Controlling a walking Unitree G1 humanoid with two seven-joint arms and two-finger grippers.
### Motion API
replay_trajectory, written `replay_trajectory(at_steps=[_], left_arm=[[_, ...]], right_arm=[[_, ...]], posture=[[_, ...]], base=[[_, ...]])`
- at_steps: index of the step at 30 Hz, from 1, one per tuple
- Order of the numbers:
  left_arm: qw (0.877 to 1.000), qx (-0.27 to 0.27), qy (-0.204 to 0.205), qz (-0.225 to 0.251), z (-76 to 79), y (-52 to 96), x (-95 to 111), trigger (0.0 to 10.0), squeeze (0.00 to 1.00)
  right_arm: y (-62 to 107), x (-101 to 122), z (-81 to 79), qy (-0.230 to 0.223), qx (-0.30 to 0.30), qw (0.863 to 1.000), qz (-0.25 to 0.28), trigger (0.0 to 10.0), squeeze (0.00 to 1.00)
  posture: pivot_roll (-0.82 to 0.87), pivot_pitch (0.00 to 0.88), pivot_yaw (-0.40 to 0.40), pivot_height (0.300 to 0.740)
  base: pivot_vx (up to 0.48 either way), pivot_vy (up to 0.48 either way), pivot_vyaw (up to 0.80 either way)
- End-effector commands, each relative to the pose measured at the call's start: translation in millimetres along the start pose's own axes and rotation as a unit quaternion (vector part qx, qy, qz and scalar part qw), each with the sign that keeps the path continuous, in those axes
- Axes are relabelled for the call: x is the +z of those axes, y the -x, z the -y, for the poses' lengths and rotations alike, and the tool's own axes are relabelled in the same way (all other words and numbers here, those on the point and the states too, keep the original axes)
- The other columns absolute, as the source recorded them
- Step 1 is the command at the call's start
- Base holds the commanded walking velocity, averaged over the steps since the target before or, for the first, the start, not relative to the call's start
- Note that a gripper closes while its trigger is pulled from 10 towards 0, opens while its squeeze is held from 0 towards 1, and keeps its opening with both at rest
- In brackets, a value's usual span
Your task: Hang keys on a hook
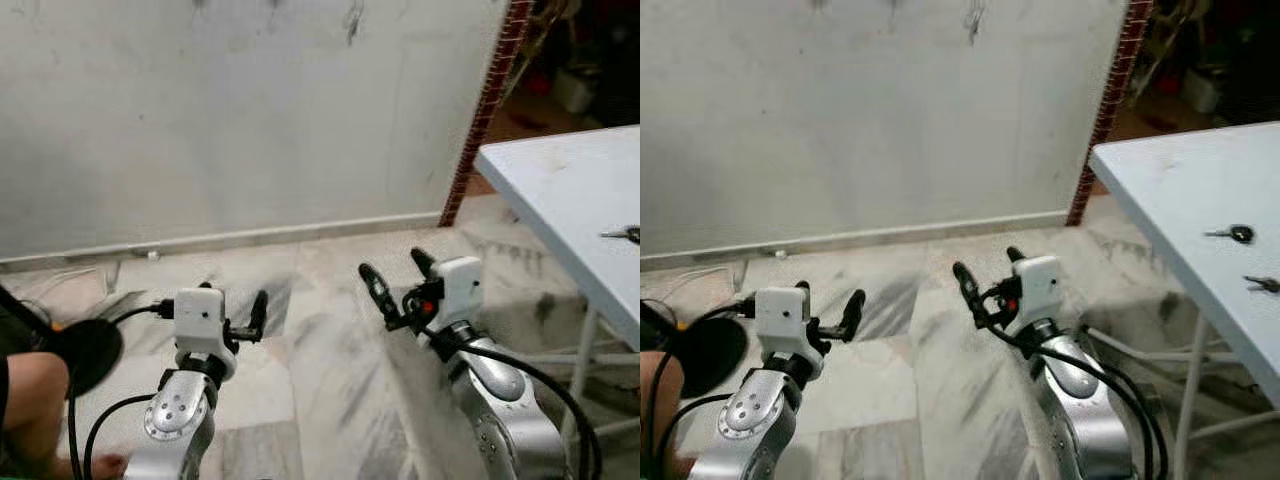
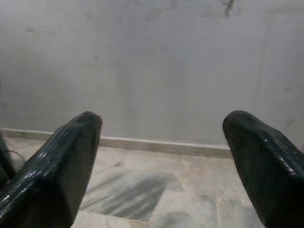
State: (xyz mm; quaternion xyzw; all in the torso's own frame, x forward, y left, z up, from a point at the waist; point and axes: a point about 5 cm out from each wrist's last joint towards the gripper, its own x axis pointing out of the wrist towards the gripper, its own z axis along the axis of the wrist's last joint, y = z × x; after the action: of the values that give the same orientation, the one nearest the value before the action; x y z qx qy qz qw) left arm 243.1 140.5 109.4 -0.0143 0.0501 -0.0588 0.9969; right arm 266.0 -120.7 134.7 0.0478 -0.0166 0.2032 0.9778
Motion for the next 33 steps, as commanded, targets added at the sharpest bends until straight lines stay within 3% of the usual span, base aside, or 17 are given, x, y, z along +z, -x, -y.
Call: replay_trajectory(at_steps=[1,2,4,5,33], left_arm=[[1.0,-0.001,-0.003,0.002,-3.9,0.8,0,10.0,0.0],[1.0,-0.006,-0.002,0.003,-3.4,0.7,0,10.0,0.0],[1.0,-0.009,-0.002,0.005,-2.9,0.6,1,10.0,0.0],[1.0,-0.012,-0.001,0.005,-2.3,0.6,1,10.0,0.0],[0.998,-0.052,0.008,0.019,6.4,-0.7,3,10.0,0.0]], right_arm=[[-4.1,6,-5.3,0.002,0.01,1.0,0.01,10.0,0.16],[-4.4,6,-5.0,0.002,0.009,1.0,0.008,10.0,0.07],[-4.7,5,-4.8,0.002,0.009,1.0,0.007,10.0,0.05],[-5.0,5,-4.4,0.002,0.008,1.0,0.006,10.0,0.0],[-5.7,5,-2.1,0.007,-0.003,1.0,0.004,10.0,0.0]], posture=[[0.02,0.073,0.027,0.74],[0.02,0.072,0.027,0.74],[0.02,0.072,0.027,0.74],[0.02,0.071,0.027,0.74],[0.01,0.07,0.027,0.74]], base=[[0.0,0.0,0.0],[0.0,0.0,0.0],[0.0,0.0,0.0],[0.0,0.0,-0.78],[0.0,0.0,-0.77]])
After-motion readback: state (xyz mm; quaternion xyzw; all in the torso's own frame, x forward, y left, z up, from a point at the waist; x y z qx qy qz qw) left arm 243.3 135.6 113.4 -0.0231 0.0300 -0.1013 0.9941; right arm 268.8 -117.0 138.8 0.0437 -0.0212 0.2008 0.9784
